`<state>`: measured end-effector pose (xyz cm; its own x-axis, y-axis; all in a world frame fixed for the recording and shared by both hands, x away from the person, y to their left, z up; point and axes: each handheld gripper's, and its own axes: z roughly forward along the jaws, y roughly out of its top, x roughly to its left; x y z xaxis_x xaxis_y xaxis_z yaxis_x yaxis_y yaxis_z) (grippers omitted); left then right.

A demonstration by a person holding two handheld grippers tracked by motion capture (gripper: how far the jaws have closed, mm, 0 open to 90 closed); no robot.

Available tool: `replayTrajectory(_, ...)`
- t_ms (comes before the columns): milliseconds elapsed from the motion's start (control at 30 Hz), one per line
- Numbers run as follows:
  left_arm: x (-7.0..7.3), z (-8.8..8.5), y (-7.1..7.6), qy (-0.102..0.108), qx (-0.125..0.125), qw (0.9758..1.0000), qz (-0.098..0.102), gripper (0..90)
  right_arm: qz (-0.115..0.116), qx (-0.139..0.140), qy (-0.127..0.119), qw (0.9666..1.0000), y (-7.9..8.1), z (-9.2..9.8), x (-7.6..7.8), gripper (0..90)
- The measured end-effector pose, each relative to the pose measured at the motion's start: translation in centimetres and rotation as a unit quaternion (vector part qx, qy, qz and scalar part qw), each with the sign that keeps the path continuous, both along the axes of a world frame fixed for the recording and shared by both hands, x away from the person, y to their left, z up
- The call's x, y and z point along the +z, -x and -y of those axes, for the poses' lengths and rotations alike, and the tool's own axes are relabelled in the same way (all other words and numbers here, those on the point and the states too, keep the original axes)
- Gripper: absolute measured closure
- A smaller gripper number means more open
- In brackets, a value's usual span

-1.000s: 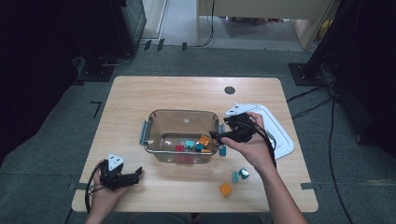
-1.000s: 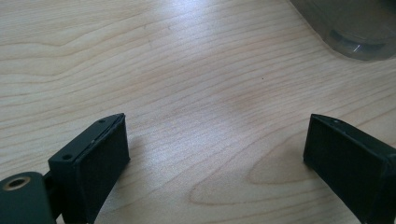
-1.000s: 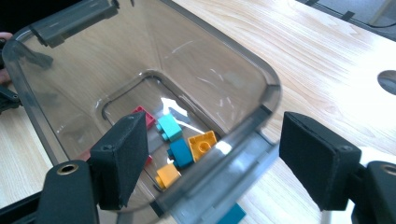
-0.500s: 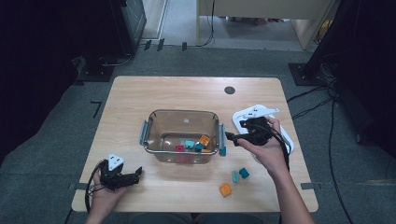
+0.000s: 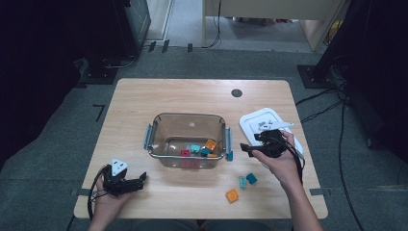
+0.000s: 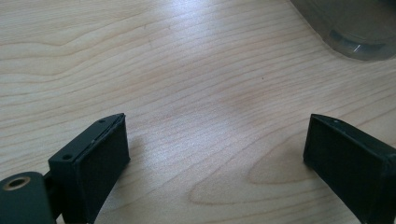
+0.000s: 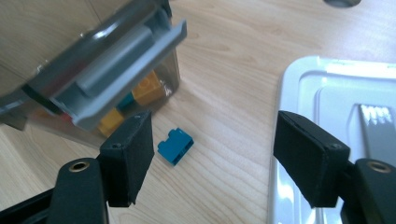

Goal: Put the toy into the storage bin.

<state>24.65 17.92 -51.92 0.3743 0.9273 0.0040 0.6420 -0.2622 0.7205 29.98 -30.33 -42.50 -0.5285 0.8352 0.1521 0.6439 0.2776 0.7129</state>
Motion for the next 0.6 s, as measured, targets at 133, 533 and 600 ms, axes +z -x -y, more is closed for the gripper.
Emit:
replayTrajectory(133, 0.0, 0.0, 0.0, 0.0, 0.0, 1.0, 0.0, 6.6, -0.011, -0.001, 0.001, 0.9999, 0.1, -0.4, -1.4, 31.3)
replayTrajectory(533, 0.0, 0.0, 0.0, 0.0, 0.0, 1.0, 0.0, 6.6, -0.032, -0.002, 0.0, 0.9995, 0.3, -2.6, -5.0, 38.6)
replayTrajectory(600, 0.0, 0.0, 0.0, 0.0, 0.0, 1.0, 0.0, 6.6, -0.031, -0.005, 0.0, 0.9995, 0.4, -2.8, -5.3, 41.1)
